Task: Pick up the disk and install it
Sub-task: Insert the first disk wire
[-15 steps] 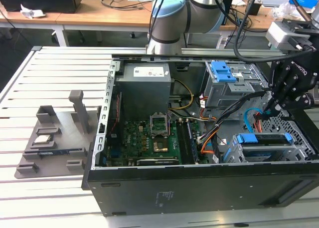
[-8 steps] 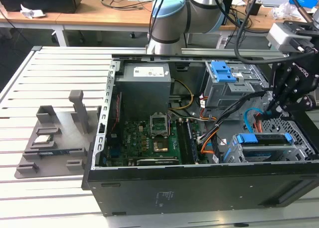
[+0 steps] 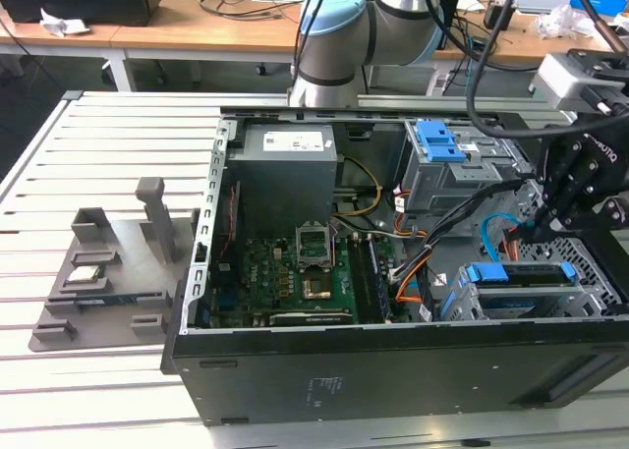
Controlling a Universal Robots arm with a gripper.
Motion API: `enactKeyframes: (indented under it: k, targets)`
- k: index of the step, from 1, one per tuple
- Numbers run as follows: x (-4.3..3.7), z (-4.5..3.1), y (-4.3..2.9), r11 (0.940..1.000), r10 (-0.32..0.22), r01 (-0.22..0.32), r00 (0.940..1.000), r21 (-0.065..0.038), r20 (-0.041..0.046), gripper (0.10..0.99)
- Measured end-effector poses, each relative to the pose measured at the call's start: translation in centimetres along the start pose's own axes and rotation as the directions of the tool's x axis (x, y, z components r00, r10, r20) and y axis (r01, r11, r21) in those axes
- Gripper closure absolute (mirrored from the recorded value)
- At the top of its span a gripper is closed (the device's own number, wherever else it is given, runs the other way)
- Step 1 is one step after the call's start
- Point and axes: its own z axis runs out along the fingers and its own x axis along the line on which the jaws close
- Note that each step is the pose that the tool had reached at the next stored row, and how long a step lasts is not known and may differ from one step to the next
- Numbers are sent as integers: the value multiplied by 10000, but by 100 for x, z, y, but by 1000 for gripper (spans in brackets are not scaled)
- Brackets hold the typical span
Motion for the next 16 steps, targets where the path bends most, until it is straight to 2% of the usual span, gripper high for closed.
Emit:
enactKeyframes:
  k: [12, 16]
  targets:
    - [126, 13, -5, 10000, 0, 0, 10000, 0, -4, 922]
    - [173, 39, -7, 10000, 1, -1, 10000, 0, -9, 922]
